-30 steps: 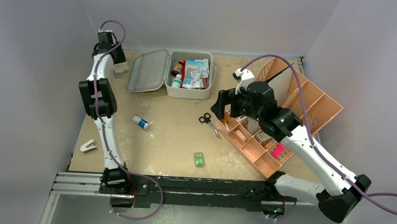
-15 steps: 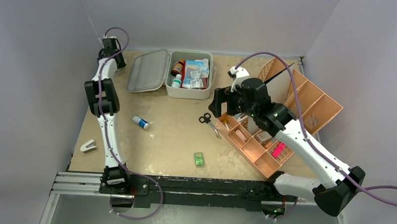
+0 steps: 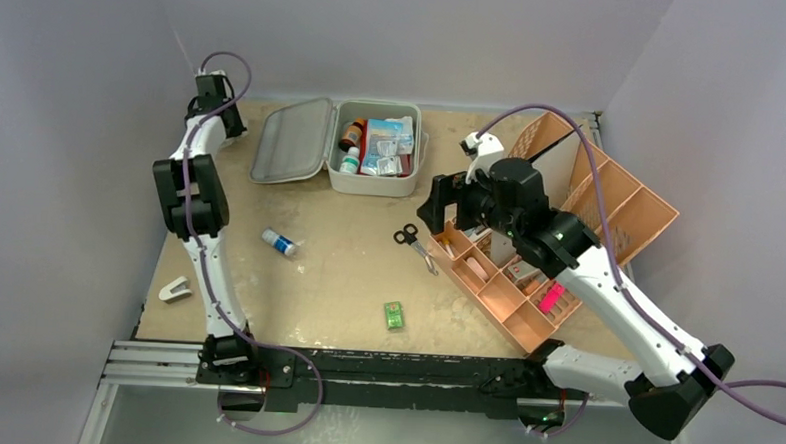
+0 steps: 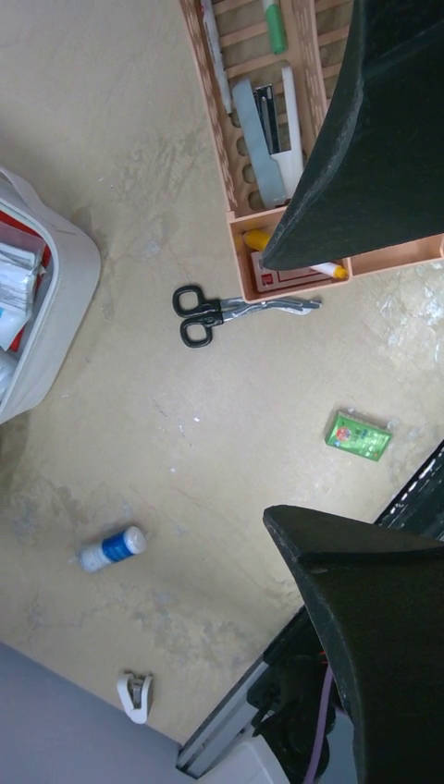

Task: Organize the medicine kit
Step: Pick up the medical item at the corner of the board, then place the medical item at the medicine box.

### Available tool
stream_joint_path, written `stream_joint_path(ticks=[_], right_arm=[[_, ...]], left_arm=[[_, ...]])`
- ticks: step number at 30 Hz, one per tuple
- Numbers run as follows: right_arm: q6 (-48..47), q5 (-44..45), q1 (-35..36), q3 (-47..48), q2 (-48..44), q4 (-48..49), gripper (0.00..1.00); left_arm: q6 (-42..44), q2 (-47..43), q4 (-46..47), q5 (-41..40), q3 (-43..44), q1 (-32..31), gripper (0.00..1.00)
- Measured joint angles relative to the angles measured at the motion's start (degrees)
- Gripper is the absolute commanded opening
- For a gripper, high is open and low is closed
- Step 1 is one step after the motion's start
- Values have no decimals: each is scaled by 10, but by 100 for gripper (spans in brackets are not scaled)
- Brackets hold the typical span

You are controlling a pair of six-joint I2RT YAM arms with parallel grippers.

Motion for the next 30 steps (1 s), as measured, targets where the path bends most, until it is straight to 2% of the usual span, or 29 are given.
stream_joint_path(ticks=[11, 18, 25, 30], right_arm=[[5, -1, 0, -17, -70, -5, 99], [6, -1, 0, -21, -95, -27, 99], [9, -3, 0, -23, -124, -44, 99], [11, -3, 0, -25, -141, -58, 99]], left_arm=[[-11, -225, 20, -12, -135, -26, 0], [-53, -345, 48, -23, -255, -126, 0], [-143, -401, 87, -27, -358, -231, 0], [-185, -365, 103, -40, -344, -296, 0]])
